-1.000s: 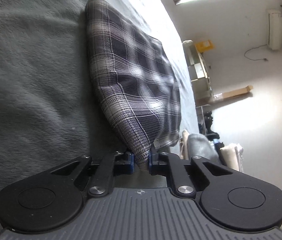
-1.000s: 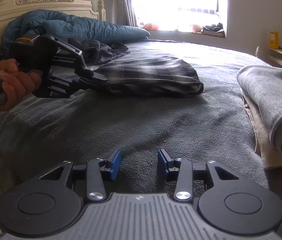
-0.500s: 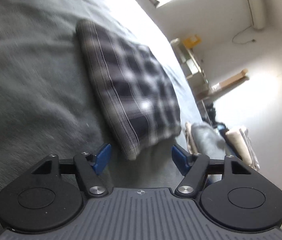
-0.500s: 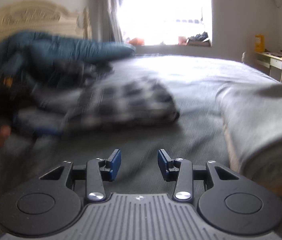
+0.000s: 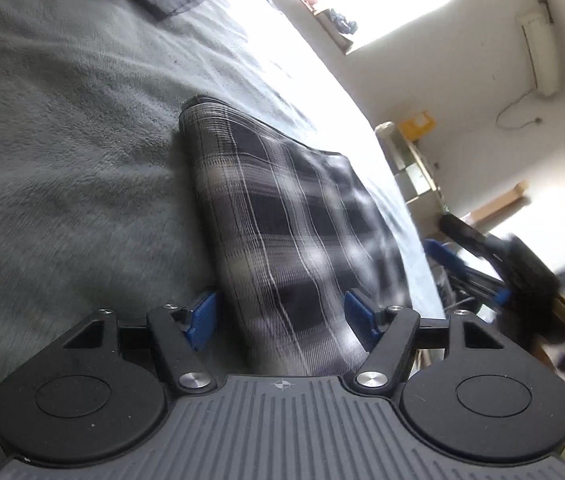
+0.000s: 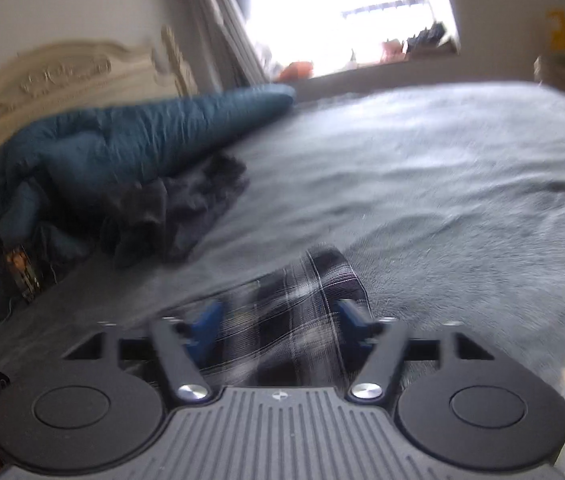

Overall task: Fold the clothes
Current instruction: 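Grasp the folded shirt with the right gripper beside the left gripper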

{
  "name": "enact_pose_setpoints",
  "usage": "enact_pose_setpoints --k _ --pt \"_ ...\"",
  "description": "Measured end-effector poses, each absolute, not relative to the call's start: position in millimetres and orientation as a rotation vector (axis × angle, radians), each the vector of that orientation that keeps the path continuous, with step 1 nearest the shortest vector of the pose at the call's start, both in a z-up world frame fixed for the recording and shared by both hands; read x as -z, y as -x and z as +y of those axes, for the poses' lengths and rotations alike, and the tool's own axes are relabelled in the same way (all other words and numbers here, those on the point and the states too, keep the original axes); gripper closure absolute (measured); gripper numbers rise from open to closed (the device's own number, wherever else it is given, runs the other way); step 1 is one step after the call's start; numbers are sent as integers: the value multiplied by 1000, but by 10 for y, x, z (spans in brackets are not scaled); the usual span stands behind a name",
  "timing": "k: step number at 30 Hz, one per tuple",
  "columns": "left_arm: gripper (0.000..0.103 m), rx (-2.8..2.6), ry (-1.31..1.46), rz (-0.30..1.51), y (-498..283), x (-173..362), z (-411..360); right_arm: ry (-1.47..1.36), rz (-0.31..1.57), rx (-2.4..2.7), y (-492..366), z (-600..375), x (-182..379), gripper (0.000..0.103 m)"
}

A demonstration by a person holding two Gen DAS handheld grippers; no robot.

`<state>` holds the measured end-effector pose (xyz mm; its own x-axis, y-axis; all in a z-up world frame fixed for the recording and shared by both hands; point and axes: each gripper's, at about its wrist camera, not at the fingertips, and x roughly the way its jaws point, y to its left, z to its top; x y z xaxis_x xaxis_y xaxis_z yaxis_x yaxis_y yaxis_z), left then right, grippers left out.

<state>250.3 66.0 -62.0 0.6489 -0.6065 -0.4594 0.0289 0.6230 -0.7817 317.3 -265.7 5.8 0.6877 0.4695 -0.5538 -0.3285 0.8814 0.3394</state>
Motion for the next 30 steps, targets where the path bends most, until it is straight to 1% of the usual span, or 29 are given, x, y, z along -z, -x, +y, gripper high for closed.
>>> enact_pose_setpoints --k 1,5,8,9,12,14,15,16,18,19,21,22,23,24,26,27,29,30 --pt "35 424 841 792 -2545 646 674 -234 727 -447 -3377 -2680 -13 26" --pt "35 504 846 770 -2666 719 716 -376 981 -489 -4009 -2869 314 24" --pt "35 579 836 731 -2716 789 723 -458 1205 -530 -4291 -2916 640 24" --pt "35 602 834 717 -2727 814 719 -449 1234 -539 -4320 -2911 696 24" --pt "36 647 846 672 -2708 863 735 -403 1247 -634 -4319 -2867 719 17" --pt "46 653 856 656 -2700 890 744 -342 1246 -683 -4286 -2803 748 15" --pt "49 649 860 655 -2702 901 745 -306 1240 -711 -4273 -2759 757 14" --pt "55 645 864 653 -2704 911 747 -284 1232 -739 -4276 -2721 766 13" --pt "57 636 872 651 -2707 933 749 -272 1218 -790 -4295 -2670 792 13" --pt "61 632 876 649 -2704 943 753 -286 1212 -809 -4312 -2660 799 14" --pt "64 629 882 650 -2622 956 803 -302 1198 -838 -4332 -2642 793 21" --pt "67 626 885 649 -2625 963 795 -307 1192 -849 -4332 -2632 789 28" --pt "70 623 887 648 -2623 964 792 -308 1184 -859 -4322 -2620 786 34" --pt "71 622 890 645 -2614 968 795 -301 1172 -855 -4301 -2613 774 36" --pt "78 621 897 637 -2596 968 802 -282 1144 -839 -4256 -2601 740 43" --pt "80 620 901 632 -2587 965 805 -275 1125 -827 -4211 -2598 710 45" --pt "83 618 905 619 -2557 955 823 -239 1074 -807 -4090 -2578 615 52" --pt "84 617 906 612 -2536 946 836 -210 1043 -798 -4025 -2552 554 54"
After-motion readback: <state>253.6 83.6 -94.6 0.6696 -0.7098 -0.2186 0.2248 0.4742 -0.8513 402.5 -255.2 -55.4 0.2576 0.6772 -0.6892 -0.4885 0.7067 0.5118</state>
